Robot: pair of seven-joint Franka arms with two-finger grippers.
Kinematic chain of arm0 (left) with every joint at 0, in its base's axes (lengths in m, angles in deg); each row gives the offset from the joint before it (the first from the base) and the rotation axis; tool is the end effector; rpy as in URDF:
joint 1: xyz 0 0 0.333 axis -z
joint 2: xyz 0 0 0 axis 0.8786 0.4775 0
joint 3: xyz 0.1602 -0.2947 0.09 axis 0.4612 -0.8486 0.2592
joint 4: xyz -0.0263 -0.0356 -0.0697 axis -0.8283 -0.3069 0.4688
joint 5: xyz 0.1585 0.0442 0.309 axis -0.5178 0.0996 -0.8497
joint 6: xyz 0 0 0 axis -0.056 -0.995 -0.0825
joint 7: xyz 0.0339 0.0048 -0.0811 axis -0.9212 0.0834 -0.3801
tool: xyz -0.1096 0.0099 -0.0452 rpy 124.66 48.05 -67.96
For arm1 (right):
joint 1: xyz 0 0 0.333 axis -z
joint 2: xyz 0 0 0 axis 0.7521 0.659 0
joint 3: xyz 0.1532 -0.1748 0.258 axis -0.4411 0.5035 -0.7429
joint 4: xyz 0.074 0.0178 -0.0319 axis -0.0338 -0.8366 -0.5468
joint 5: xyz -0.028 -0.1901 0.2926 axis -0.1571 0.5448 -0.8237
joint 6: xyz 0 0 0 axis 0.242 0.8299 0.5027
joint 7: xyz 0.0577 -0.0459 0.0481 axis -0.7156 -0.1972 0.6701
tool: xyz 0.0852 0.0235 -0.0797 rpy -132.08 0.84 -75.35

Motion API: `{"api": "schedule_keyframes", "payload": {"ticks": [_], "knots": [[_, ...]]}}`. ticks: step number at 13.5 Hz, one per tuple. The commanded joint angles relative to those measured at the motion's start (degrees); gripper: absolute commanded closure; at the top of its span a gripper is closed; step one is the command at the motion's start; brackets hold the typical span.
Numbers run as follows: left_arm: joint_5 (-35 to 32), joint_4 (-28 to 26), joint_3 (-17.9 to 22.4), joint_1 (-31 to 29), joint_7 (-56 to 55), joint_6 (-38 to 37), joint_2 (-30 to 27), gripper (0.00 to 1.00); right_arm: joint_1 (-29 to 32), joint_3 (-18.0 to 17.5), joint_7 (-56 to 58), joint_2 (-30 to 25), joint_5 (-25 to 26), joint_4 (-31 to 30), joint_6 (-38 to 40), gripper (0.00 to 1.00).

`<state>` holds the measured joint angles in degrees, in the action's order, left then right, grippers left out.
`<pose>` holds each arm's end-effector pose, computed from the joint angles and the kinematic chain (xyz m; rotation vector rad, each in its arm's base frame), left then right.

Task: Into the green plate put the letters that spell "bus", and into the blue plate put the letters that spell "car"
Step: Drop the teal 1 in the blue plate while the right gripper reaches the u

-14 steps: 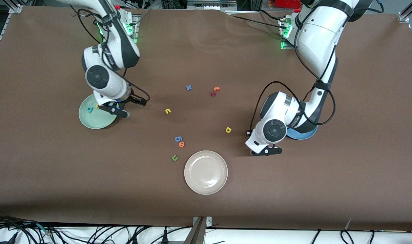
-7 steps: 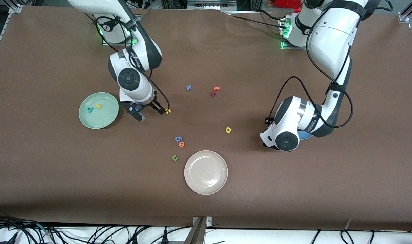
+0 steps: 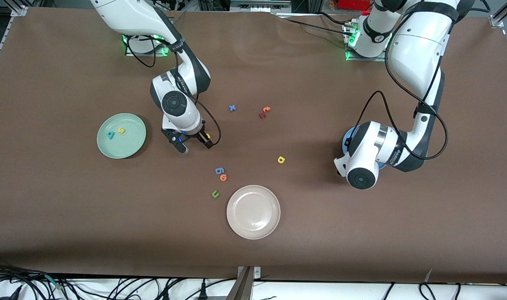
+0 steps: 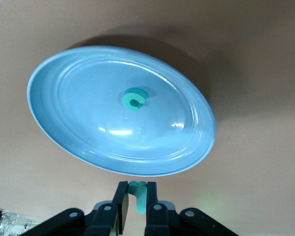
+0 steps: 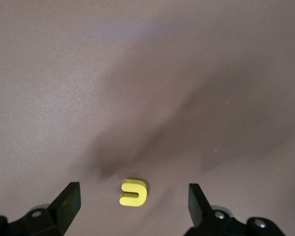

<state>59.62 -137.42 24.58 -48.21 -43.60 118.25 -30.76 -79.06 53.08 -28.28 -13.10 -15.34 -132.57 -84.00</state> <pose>0.5962 -0.1522 0.2540 -2.6614 0.4373 0.9880 0.4974 0.3101 0.2447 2.8537 -1.2546 -0.1157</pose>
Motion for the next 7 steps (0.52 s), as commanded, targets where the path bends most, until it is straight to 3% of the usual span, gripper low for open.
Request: {"api": "schedule_keyframes", "payload": {"ticks": [1,2,3,4,6,7], "knots": [[-1.2,-0.2,-0.3,-0.3,1.3,0.1,-0.1,0.88,-0.5,-0.8,-1.8,0.9,-0.8,-0.9,-2.5,0.05],[-1.2,-0.2,-0.3,-0.4,1.4,0.3,0.0,0.78,-0.5,-0.8,-1.9,1.4,-0.9,-0.9,-2.5,0.06],[-1.2,-0.2,-0.4,-0.4,1.6,0.3,0.0,0.30,-0.5,-0.9,-2.8,1.6,-1.3,-0.9,-3.0,0.06],[-1.2,-0.2,-0.4,-0.4,2.5,0.3,0.0,0.00,-0.7,-1.1,-3.2,1.6,-1.6,-1.0,-3.5,0.07],[-1.3,-0.2,-0.4,-0.3,2.7,0.3,0.0,0.00,-0.7,-1.3,-3.2,1.5,-2.0,-2.1,-4.3,0.12],[-1.2,-0.2,-0.4,-0.3,2.6,0.3,0.0,0.00,-0.7,-1.3,-3.2,1.5,-2.0,-2.5,-5.2,0.20]]}}
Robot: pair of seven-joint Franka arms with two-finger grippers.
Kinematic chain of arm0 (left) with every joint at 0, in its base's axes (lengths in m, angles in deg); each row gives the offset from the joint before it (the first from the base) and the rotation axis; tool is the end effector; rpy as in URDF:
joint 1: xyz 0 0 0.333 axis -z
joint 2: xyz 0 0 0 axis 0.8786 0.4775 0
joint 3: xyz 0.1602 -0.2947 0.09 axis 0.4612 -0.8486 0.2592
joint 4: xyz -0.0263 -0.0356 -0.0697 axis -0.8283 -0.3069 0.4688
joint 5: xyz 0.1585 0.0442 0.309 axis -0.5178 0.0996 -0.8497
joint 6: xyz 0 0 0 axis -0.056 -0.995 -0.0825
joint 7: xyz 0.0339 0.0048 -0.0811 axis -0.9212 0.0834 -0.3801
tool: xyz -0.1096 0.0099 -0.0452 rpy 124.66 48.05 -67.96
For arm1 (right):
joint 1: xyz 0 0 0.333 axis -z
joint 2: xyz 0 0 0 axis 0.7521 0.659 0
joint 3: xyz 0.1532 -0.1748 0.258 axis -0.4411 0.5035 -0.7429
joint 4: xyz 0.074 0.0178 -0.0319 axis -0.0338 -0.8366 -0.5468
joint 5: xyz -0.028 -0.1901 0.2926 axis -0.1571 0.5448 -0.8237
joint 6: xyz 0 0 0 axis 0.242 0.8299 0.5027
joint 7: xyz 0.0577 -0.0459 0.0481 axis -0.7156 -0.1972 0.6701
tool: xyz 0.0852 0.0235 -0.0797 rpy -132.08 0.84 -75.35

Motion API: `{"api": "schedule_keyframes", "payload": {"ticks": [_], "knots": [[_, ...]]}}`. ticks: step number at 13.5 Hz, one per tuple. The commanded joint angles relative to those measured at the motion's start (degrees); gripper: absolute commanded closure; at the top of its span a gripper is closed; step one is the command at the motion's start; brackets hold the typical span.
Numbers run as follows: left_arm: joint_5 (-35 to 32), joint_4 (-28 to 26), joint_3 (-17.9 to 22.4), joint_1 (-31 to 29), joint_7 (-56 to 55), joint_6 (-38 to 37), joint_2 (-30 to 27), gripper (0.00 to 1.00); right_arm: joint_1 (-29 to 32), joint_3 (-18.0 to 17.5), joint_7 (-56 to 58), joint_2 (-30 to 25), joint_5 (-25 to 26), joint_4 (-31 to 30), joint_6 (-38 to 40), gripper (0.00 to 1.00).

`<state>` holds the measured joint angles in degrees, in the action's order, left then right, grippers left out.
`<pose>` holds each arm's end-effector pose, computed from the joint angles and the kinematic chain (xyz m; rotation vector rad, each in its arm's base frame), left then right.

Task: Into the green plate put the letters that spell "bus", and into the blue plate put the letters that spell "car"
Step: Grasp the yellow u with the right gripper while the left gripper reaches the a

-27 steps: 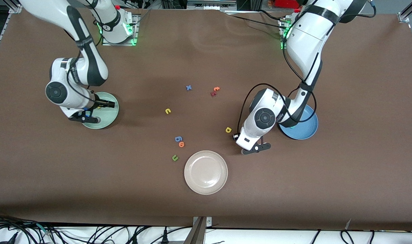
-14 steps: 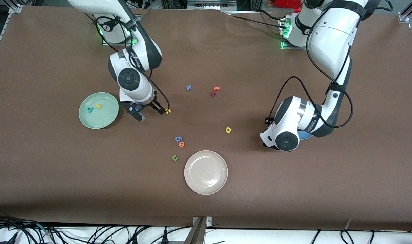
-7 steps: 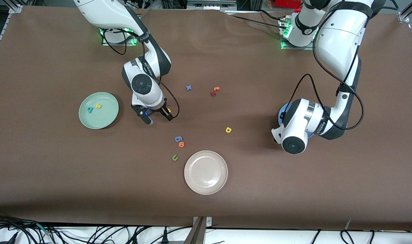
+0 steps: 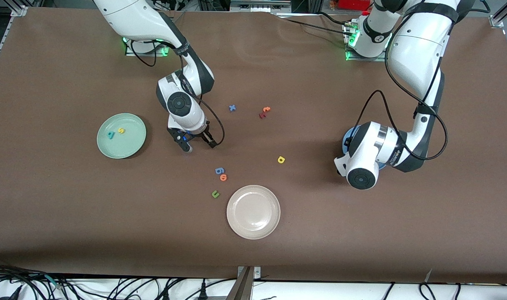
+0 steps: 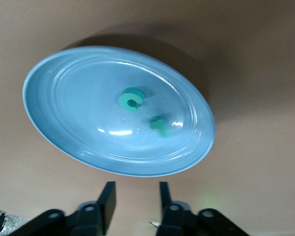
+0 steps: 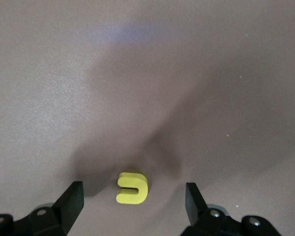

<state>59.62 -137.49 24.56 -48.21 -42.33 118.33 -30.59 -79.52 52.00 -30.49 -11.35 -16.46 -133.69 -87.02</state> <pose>0.5958 -0.1524 0.2518 -2.6606 0.4689 0.9982 0.4865 0.3208 0.2246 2.8419 -1.3045 -0.1376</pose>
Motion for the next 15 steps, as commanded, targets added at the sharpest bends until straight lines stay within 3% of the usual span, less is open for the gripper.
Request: {"api": "schedule_keyframes", "payload": {"ticks": [1,3,4,6,8,12,15], "knots": [[-1.0,-0.1,-0.4,-0.1,0.6,0.2,-0.2,0.00,-0.3,-0.2,-0.9,-0.3,-0.9,-1.8,-2.6,0.29],[-0.9,-0.1,-0.6,2.4,-7.7,1.4,0.3,0.00,-0.3,-0.1,-0.3,-0.5,-0.9,-2.2,-2.7,0.39],[0.2,-0.1,-0.6,2.9,-11.4,4.0,0.4,0.00,-0.3,-0.1,0.0,-0.6,-0.9,-2.2,-2.6,0.50],[9.8,-0.1,-0.6,2.8,-17.2,8.3,0.3,0.00,-0.3,-0.1,0.2,-0.6,-0.9,-2.2,-2.6,0.73],[14.9,0.1,-0.8,3.9,-25.6,12.0,0.0,0.00,-0.3,-0.1,1.0,-0.8,-0.9,-2.2,-2.1,0.84],[23.3,-0.2,-1.1,6.1,-44.7,26.7,0.0,0.00,0.0,0.3,2.2,-2.8,-0.8,-0.6,2.7,0.91],[22.8,-1.7,-1.0,10.3,-55.1,36.0,0.1,0.00,0.3,4.7,10.2,-6.7,-0.7,5.4,20.8,0.91]]}}
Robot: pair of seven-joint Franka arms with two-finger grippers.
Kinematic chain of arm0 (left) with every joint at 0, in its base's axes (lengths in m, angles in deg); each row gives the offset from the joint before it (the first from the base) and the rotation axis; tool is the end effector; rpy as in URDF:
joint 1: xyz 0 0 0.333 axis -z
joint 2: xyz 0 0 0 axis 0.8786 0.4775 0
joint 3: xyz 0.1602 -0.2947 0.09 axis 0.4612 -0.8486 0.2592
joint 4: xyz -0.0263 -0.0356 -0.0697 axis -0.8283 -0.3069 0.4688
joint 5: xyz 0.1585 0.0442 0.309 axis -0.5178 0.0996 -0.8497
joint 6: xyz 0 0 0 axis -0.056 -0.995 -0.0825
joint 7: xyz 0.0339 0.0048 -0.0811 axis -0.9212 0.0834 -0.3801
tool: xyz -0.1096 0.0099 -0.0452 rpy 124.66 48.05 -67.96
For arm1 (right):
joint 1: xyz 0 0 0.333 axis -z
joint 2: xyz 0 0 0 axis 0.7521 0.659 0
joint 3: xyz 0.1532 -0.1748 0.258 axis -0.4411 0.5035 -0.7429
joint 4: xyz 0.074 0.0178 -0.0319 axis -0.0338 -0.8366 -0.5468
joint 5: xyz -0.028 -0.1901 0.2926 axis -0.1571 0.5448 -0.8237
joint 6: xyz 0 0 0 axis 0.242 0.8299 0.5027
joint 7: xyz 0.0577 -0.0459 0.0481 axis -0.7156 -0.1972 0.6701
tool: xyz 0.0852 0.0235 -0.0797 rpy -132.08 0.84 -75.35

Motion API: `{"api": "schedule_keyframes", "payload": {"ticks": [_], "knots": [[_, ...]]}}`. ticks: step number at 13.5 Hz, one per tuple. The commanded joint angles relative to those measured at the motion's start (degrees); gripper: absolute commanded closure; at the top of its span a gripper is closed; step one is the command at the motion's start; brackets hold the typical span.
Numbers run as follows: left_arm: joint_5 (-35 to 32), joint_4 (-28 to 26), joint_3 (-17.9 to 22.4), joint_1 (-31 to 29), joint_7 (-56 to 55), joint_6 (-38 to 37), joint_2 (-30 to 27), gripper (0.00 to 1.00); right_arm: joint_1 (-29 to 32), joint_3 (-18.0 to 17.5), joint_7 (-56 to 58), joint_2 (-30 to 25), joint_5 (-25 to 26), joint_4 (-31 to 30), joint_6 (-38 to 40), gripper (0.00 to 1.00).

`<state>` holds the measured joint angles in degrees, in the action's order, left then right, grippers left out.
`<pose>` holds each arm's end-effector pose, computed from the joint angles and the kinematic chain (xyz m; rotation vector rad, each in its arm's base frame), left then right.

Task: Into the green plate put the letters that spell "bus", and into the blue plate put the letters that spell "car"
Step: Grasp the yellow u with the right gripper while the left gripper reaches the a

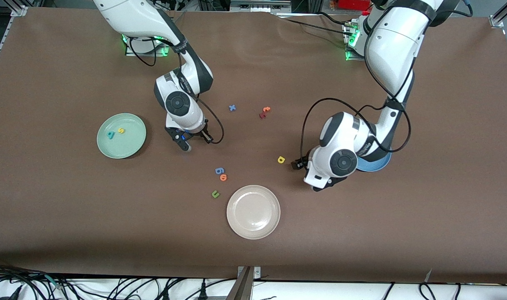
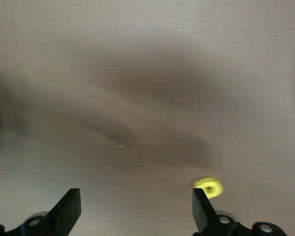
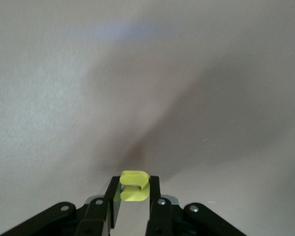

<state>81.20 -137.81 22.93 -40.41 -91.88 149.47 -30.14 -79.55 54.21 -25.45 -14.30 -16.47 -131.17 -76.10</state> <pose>0.6156 -0.3121 0.2593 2.9660 0.7700 -0.4658 0.4935 0.3026 0.2549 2.8057 -1.1849 -0.2089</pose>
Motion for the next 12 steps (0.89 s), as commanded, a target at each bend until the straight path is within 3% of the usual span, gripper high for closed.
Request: {"api": "schedule_keyframes", "payload": {"ticks": [1,5,7,10,12], "knots": [[1.2,-1.7,0.7,3.4,-9.2,7.9,-0.3,0.00,0.4,4.4,8.6,-4.9,-0.8,4.8,15.5,0.91],[0.6,-6.2,1.0,6.5,-16.9,17.5,-0.2,0.00,0.4,11.7,22.6,-8.9,-0.8,5.3,25.3,0.91],[-4.1,-9.0,0.9,7.5,-21.8,22.2,-0.2,0.00,0.4,16.5,32.4,-9.3,-0.8,4.0,26.6,0.91],[-8.9,-9.4,0.8,8.5,-27.4,22.6,-0.1,0.01,0.4,22.7,44.2,-8.9,-0.9,0.0,24.0,0.91],[-9.1,-9.4,0.8,8.6,-28.8,22.7,-0.1,0.06,0.5,24.2,48.2,-8.9,-0.9,-5.2,17.4,0.91]]}}
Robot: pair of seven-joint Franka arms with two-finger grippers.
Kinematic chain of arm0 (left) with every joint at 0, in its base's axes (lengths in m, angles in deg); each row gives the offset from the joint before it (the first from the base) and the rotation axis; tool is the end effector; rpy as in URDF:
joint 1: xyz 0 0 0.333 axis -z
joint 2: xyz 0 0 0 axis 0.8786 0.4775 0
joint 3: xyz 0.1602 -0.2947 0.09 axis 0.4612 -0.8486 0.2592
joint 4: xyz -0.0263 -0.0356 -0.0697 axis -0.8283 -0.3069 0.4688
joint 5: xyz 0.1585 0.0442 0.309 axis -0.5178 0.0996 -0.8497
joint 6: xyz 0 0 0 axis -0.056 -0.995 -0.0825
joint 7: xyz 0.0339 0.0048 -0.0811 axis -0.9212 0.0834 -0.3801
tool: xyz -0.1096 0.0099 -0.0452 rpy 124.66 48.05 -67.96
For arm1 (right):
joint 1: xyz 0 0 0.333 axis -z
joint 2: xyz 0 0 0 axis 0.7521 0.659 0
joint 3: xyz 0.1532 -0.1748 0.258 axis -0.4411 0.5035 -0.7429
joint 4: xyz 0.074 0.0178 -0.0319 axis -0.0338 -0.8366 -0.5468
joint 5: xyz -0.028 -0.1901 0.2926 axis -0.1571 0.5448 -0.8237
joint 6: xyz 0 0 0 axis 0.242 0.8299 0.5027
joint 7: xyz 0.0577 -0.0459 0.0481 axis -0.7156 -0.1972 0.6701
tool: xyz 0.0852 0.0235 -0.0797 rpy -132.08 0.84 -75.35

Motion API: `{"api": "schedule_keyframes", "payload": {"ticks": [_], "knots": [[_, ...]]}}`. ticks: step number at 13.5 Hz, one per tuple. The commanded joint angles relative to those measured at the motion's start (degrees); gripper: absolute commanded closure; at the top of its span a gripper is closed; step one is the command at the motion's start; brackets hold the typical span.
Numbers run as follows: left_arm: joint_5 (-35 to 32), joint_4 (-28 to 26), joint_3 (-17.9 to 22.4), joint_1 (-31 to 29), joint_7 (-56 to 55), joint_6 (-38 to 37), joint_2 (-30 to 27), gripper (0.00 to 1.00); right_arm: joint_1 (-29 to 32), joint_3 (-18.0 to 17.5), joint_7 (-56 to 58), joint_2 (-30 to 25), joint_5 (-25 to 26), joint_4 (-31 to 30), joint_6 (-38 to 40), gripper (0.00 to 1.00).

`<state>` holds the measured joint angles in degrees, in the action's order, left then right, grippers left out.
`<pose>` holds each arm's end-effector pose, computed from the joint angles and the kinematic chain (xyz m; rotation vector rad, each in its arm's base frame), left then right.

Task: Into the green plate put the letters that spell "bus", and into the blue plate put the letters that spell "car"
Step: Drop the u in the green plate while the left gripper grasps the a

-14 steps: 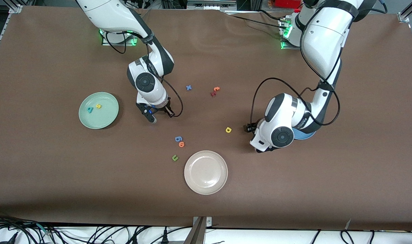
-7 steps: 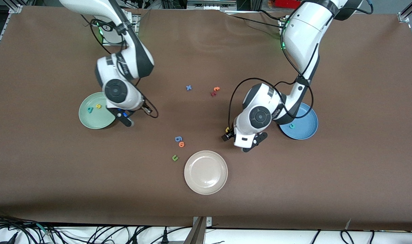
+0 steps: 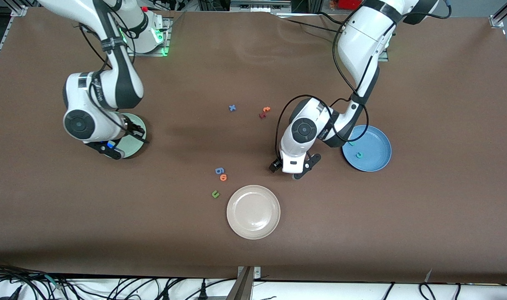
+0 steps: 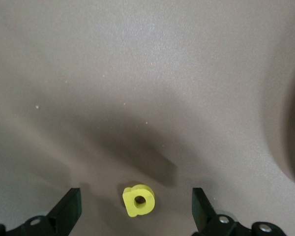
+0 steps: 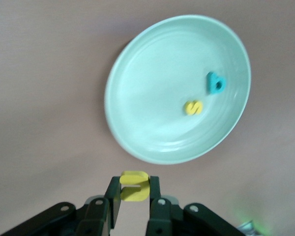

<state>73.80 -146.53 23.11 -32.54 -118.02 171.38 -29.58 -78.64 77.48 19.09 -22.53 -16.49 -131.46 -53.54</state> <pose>0.5763 -0.3866 0.2206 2.8428 1.1713 -0.1155 0.5239 0.0820 0.3252 2.8484 -0.6255 -0.5015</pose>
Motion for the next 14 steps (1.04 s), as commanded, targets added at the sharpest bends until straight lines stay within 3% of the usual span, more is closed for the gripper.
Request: {"api": "schedule_keyframes", "payload": {"ticks": [1,3,8,9,10,11,14], "knots": [[-1.7,-0.7,0.7,0.9,-3.1,0.8,-0.6,0.09,-0.4,1.0,4.6,-0.7,-0.8,-7.6,-9.2,0.91],[-1.8,-0.7,0.7,1.0,-4.4,1.3,-0.3,0.25,0.3,1.1,6.6,-0.2,-0.8,-11.5,-16.2,0.91],[-1.8,-0.7,0.7,1.3,-5.0,2.0,0.0,0.39,1.7,1.1,9.6,1.5,-0.9,-13.5,-19.7,0.89],[-1.8,-0.6,0.8,1.3,-5.0,2.0,0.5,0.40,1.7,1.0,9.7,1.5,-1.5,-13.5,-19.7,0.70],[-2.3,-0.6,0.7,1.4,-5.0,2.0,0.7,0.44,1.7,1.0,9.7,1.5,-1.8,-13.4,-19.7,0.17],[-2.7,-0.6,0.7,1.3,-5.0,2.0,0.7,0.49,1.7,1.0,9.6,1.4,-1.9,-13.3,-19.7,0.02],[-2.7,-0.6,0.7,1.3,-5.1,2.0,0.7,0.63,1.7,1.2,9.9,-0.8,-2.0,-10.8,-17.3,0.01]]}}
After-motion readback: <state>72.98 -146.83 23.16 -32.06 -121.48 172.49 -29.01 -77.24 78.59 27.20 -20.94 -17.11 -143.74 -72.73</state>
